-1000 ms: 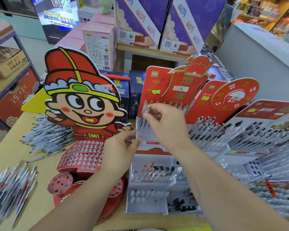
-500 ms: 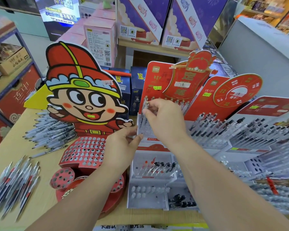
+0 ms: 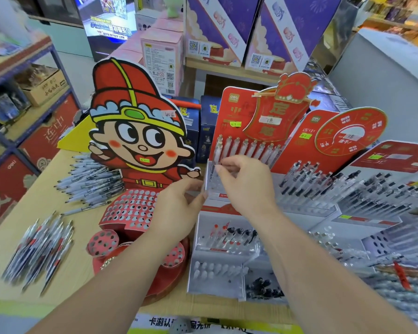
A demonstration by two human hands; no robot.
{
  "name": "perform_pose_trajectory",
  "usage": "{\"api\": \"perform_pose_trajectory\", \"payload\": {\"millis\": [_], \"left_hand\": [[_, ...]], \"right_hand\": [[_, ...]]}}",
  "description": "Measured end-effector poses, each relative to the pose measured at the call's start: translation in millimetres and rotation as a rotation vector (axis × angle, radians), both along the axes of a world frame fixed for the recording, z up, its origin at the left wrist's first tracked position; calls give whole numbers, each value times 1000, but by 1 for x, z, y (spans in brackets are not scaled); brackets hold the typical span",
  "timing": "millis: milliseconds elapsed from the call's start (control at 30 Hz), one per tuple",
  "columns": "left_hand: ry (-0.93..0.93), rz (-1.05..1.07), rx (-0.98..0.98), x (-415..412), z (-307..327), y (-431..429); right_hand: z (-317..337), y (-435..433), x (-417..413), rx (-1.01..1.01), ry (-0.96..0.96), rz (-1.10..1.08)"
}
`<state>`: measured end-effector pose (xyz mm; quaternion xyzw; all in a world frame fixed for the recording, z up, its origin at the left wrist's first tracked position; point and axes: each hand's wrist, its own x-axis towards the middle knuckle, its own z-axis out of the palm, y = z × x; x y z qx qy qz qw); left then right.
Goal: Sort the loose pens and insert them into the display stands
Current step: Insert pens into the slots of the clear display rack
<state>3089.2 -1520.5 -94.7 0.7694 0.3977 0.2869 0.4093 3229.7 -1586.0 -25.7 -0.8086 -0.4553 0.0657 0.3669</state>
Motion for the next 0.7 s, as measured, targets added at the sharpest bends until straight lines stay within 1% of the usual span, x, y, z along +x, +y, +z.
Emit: {"api": "perform_pose_trajectory", "payload": {"millis": [100, 233, 400, 500, 567, 633, 700], "left_hand": [[29, 72, 11, -28, 1, -11], [129, 230, -10, -78, -1, -31], [294, 382, -20, -143, -13, -55], [427, 425, 8, -175, -22, -65], [550, 450, -1, -194, -30, -66], [637, 448, 5, -213, -38, -65], [656, 434, 8, -230, -44, -59]], "right_hand": [[-8, -15, -6, -8, 33, 45], [-15, -32, -27, -51, 84, 162], [-40, -46, -66, -137, 106, 384], [-57, -45, -89, -289, 84, 532], [-62, -43, -103, -380, 60, 608], [-64, -41, -116, -413, 10, 661], [-68, -35, -130, -416, -39, 689]]}}
